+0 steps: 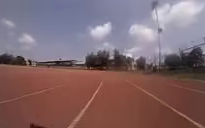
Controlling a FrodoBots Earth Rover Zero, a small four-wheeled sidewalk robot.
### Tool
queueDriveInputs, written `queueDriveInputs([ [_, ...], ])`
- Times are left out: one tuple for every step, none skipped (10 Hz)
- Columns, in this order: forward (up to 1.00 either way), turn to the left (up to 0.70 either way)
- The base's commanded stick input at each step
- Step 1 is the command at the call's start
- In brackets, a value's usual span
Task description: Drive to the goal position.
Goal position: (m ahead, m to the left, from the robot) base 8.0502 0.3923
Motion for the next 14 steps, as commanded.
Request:
queueDriveInputs([
  [0.70,0.00],
  [0.70,0.00],
  [0.70,0.00],
  [0.70,0.00],
  [0.70,0.00],
  [0.70,0.00],
  [0.70,0.00],
  [0.70,0.00],
  [0.70,0.00],
  [0.70,0.00],
  [0.70,0.00],
  [0.70,0.00],
  [0.70,0.00],
  [0.70,0.00],
])
